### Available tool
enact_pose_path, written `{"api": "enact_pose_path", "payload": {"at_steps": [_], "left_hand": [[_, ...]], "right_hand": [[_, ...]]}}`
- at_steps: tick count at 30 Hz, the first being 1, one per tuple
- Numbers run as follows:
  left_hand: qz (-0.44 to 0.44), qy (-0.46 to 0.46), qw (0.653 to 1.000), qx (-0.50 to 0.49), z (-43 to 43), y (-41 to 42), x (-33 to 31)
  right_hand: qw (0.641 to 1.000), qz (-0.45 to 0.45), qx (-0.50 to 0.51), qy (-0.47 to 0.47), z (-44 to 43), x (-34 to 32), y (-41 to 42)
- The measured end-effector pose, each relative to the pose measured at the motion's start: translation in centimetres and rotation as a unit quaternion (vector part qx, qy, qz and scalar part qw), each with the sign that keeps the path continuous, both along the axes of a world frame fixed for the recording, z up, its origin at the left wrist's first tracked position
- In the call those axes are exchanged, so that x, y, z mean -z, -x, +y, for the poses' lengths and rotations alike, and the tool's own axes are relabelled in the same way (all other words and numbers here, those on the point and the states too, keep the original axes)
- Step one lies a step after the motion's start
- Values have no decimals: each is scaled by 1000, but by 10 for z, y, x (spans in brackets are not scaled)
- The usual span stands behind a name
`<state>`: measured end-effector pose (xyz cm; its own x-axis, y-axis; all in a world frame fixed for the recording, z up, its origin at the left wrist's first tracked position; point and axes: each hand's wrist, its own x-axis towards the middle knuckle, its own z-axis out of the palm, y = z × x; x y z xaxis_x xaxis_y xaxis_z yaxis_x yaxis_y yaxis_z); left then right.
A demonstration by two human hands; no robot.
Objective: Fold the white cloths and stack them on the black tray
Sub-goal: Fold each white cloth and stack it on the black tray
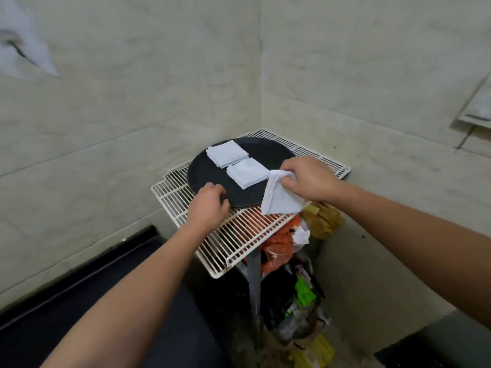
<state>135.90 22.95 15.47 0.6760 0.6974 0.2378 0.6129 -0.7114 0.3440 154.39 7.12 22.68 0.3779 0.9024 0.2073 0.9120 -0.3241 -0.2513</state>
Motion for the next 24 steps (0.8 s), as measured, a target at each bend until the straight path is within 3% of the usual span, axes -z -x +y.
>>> {"api": "enact_pose_path", "payload": {"at_steps": [10, 20, 24], "left_hand": [[13, 28, 999, -24, 103, -84, 15], [44, -15, 999, -24, 120, -100, 41], [38, 1, 999, -37, 113, -101, 41]], "right_hand": [[997, -34, -65, 24, 145, -36, -71], [949, 6, -201, 244, 212, -16, -90], [937, 13, -210, 279, 243, 10, -92]]}}
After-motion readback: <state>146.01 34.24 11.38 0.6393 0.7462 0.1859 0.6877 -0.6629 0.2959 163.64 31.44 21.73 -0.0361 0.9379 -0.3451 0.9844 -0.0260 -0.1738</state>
